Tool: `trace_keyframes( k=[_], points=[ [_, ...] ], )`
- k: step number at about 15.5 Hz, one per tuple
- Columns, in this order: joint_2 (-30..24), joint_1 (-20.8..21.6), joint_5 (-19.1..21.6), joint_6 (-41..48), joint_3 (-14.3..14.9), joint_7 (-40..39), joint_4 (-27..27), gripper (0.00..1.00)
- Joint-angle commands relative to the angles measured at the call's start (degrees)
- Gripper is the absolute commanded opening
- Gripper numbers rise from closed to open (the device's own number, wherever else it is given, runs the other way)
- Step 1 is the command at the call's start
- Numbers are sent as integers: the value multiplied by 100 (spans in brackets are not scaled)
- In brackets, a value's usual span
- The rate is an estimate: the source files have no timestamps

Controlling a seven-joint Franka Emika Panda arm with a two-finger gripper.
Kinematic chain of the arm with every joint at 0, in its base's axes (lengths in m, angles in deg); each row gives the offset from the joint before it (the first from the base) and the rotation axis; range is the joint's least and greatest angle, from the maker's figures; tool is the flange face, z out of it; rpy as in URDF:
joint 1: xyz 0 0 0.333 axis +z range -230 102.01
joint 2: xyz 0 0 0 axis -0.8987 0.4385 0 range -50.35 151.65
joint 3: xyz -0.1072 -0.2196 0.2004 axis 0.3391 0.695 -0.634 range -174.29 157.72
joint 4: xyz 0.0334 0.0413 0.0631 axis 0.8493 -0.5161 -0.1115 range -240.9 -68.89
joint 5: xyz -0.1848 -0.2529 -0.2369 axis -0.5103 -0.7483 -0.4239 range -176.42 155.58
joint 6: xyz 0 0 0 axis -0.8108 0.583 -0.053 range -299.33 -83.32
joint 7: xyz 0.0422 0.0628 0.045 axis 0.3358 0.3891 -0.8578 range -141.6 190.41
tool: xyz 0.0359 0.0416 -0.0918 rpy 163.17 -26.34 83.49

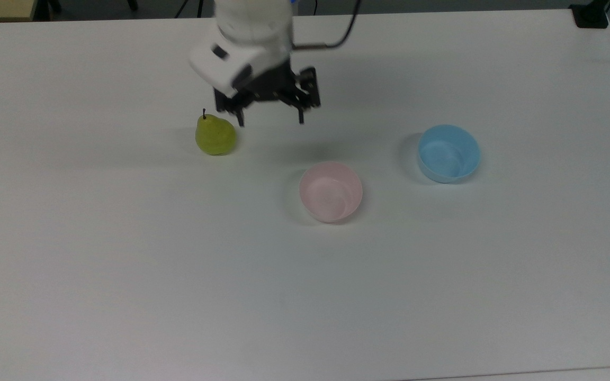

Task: Place the pear in the bowl
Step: 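Move the open gripper over the green pear and lower it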

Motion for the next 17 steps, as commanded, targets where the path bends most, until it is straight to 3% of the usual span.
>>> trace_keyframes(
  k=[1,7,10,14,17],
  points=[
    [511,332,-9,-349,42,51,42,100],
    [259,53,-114,-78,165,-800,-247,100],
    [48,-281,-457,62,157,-1336,-669,100],
    [73,-308,-1037,64,157,-1584,-1284,100],
    [109,-291,-1196,-252,148,-1575,-1618,100]
  ],
)
